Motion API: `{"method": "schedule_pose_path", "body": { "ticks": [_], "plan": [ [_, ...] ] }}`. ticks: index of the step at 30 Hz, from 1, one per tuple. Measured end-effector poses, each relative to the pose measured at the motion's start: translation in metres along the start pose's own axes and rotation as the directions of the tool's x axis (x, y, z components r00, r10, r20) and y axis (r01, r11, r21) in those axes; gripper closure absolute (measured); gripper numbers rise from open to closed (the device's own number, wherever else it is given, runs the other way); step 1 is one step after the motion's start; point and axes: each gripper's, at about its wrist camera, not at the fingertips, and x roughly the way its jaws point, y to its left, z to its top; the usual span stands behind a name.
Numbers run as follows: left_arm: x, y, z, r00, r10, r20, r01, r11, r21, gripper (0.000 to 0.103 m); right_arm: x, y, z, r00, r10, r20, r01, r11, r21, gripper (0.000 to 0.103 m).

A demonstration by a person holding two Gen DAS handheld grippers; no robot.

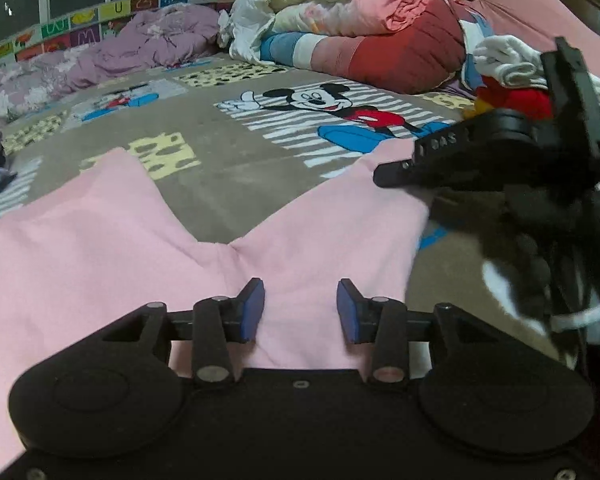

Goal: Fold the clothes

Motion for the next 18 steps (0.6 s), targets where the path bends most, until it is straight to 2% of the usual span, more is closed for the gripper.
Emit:
{"method": "schedule_pose_path", "body": {
  "ticks": [2,4,5,6,9,14,16,18],
  "plan": [
    [-0.009,-0.006,-0.006,1.0,0.0,0.017,-0.001,0.999,0.035,0.058,-0.003,0.0,-0.001,1.0,-0.002,0.026,0.002,1.0,0.003,0.099],
    [-0.018,-0.016,-0.017,1.0,0.017,0.021,-0.019,0.994,0.105,0.057,-0.013,0.005,-0.001,0.997,-0.007,0.079,0.008,1.0,-0.011,0.083],
    [-0.022,-0.021,-0.023,0.999,0.037,0.025,-0.04,0.99,0.138,0.057,-0.017,0.005,-0.001,0.994,-0.012,0.105,0.013,1.0,-0.011,0.064],
    [-0.027,-0.024,-0.028,0.999,0.046,0.028,-0.05,0.987,0.154,0.057,-0.019,0.004,-0.001,0.992,-0.015,0.125,0.016,1.0,-0.001,0.061],
    [-0.039,-0.023,-0.04,1.0,0.017,0.002,-0.017,0.989,0.147,0.054,-0.024,-0.004,-0.001,0.986,-0.064,0.156,0.058,0.997,0.042,0.061],
    [-0.074,-0.01,-0.055,1.0,0.008,0.013,-0.01,0.99,0.138,0.053,-0.042,-0.02,-0.003,0.945,-0.201,0.259,0.156,0.971,0.184,0.054],
    [-0.092,0.003,-0.059,0.999,0.016,0.036,-0.02,0.995,0.098,0.053,-0.049,-0.014,-0.005,0.935,-0.209,0.287,0.169,0.973,0.159,0.054],
    [-0.112,0.022,-0.061,0.997,0.043,0.069,-0.045,0.998,0.032,0.053,-0.05,0.003,-0.007,0.939,-0.184,0.291,0.172,0.983,0.067,0.054]
  ]
}}
